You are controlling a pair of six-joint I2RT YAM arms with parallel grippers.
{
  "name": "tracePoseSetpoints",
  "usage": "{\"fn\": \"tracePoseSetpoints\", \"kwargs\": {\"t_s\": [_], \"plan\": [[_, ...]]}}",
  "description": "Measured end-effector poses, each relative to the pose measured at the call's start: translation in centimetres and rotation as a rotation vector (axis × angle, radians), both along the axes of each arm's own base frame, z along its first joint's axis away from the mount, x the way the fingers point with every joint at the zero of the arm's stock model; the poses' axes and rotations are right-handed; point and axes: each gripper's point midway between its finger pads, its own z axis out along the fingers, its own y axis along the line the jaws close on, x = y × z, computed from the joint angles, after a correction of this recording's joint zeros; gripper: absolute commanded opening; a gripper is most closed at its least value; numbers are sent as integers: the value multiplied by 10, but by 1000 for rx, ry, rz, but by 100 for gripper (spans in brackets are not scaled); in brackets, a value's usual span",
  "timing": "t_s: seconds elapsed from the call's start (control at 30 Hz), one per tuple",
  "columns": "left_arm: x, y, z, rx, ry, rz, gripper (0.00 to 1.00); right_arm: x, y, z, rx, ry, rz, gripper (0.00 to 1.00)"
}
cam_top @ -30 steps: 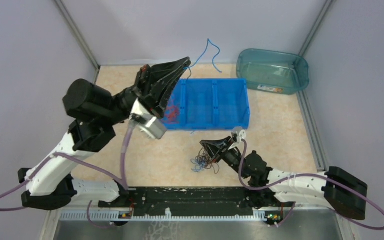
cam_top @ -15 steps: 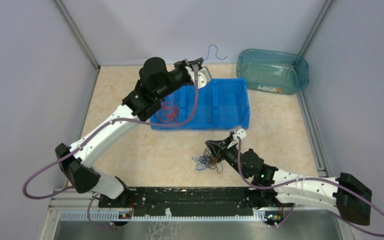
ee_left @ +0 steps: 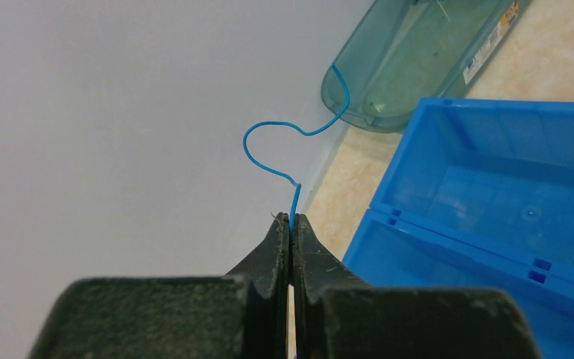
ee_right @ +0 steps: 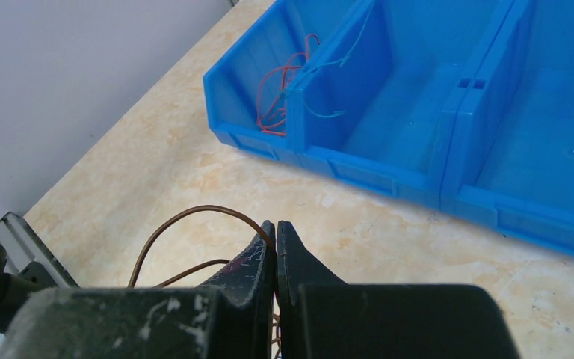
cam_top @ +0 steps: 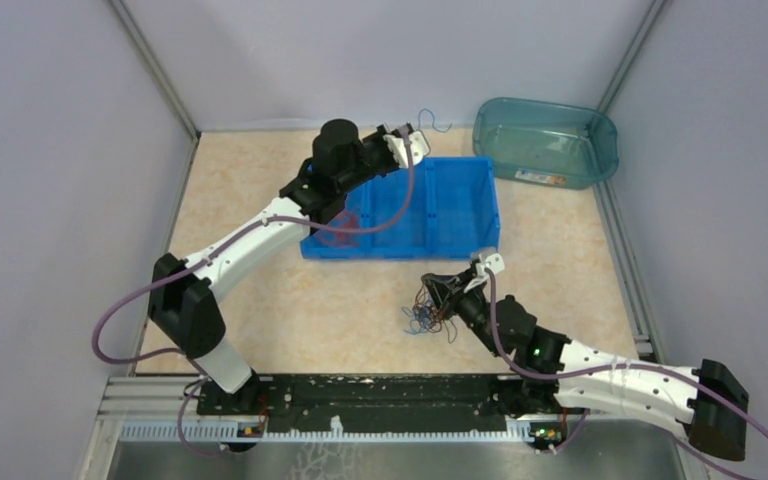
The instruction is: Untangle the cables
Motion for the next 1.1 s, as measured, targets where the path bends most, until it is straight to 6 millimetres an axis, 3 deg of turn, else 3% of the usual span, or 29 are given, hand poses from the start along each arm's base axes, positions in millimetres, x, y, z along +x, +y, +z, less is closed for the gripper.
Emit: {"fn": "tracePoseSetpoints", "kwargs": {"t_s": [0.1,0.23,0.53,0.73,0.9,1.1], "plan": [[4,-3,-17,10,32,-1,0,0,-2,0,-2,1,-6,0],[9,-8,-23,5,49,-9,0,0,-3,0,-1,3,-11,0],[17,-25,23,-94,0,-44,0,0,-3,-3,4,18,-11,0],[17,-26,25,-102,-5,-47,0,-1,-3,0,18,19,-11,0],[15,-23,-11,-56,46,-38,0,-1,-4,2,26,15,-11,0],[10,-11,-88,63,176,-9,0,-1,-5,3,30,13,-14,0]]}}
